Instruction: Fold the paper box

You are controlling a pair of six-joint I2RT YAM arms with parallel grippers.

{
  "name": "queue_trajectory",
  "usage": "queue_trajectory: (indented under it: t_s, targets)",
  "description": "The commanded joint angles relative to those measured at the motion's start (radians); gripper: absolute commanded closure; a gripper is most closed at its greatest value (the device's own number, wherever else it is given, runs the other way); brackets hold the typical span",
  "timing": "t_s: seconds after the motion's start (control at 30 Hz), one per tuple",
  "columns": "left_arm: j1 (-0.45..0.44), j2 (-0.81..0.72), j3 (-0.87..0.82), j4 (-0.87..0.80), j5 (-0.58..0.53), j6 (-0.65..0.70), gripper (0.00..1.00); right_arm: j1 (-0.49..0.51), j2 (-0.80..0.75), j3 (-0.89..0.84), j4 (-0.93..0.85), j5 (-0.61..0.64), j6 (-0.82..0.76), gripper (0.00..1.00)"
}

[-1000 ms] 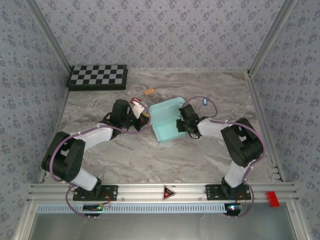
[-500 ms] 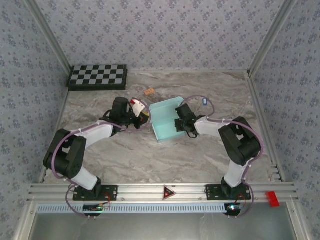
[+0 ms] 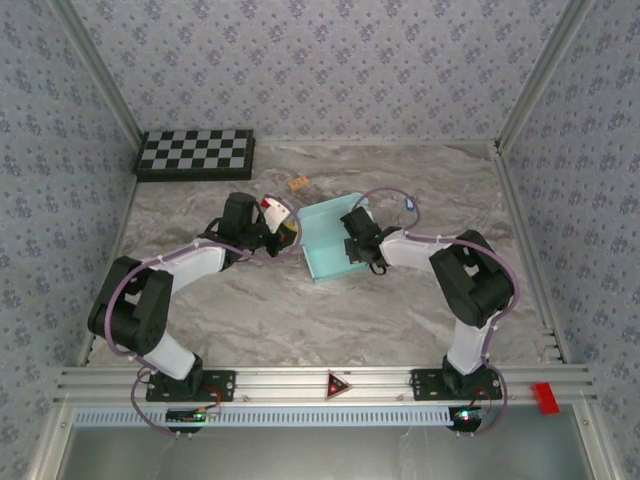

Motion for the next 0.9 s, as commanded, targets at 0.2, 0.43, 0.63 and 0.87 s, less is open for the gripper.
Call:
queue_trajectory:
  t_s: [0.2, 0.43, 0.63, 0.87]
  targets:
    - [0.018, 0.019, 0.028, -0.079, 0.013, 0.033, 1.0, -0.011, 0.075, 0.007, -0.166, 0.168, 0.032, 0.84]
    - [0.019, 0.019, 0.035, -0.086, 0.013, 0.044, 1.0, -0.001, 0.102, 0.037, -0.221, 0.225, 0.046, 0.85]
    - [0.024, 0.019, 0.039, -0.096, 0.013, 0.053, 1.0, 0.0, 0.119, 0.052, -0.25, 0.247, 0.054, 0.85]
    - [0.028, 0.018, 0.04, -0.101, 0.017, 0.06, 1.0, 0.002, 0.142, 0.069, -0.286, 0.28, 0.066, 0.85]
